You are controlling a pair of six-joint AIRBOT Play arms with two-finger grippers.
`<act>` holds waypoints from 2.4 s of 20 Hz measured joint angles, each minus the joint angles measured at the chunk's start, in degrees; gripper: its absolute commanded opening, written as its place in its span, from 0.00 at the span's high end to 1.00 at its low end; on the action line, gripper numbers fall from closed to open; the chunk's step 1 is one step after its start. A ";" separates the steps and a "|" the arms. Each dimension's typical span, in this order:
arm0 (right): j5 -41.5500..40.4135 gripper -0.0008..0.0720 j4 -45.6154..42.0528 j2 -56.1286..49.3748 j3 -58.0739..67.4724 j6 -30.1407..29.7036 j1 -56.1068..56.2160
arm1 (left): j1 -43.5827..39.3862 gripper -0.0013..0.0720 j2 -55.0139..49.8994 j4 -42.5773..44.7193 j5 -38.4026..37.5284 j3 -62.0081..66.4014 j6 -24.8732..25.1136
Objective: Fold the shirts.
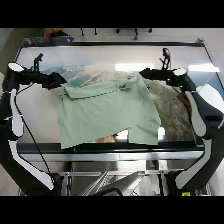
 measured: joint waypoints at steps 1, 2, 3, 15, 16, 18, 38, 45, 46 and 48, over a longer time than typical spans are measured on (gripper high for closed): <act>3.21 0.57 -0.87 1.73 0.02 1.44 -2.12 | 1.07 0.23 0.39 0.04 -2.16 1.29 -1.29; 6.71 0.57 -2.08 3.19 0.00 2.91 -4.22 | 2.19 0.23 1.20 0.04 -4.35 1.62 -2.58; 10.91 0.58 -3.54 4.70 -0.09 4.39 -6.49 | 3.37 0.23 2.51 0.09 -6.71 0.68 -3.91; 33.64 0.58 -13.29 20.74 -25.77 7.26 -24.15 | 13.25 0.23 34.10 13.73 0.00 -66.77 -5.31; 33.70 0.58 -13.25 21.42 -27.28 6.84 -24.70 | 13.53 0.23 35.17 13.18 2.12 -70.12 -4.83; 33.88 0.58 -12.74 22.18 -29.14 6.27 -25.31 | 13.31 0.23 36.04 10.86 5.01 -74.44 -3.72; 27.74 0.44 -11.91 22.97 -51.56 6.82 -21.75 | 13.31 0.96 31.43 19.30 3.67 -57.68 -3.21; 17.66 0.70 -9.01 23.10 -56.48 11.21 -8.02 | 11.39 0.96 28.50 19.56 2.91 -57.00 -2.49; 15.91 0.87 -8.46 23.08 -56.57 11.19 -6.86 | 11.10 0.96 28.39 19.56 2.93 -56.98 -2.32; 13.64 0.96 -6.91 23.32 -56.13 9.77 -5.42 | 10.73 0.96 28.55 19.43 2.91 -56.98 -1.88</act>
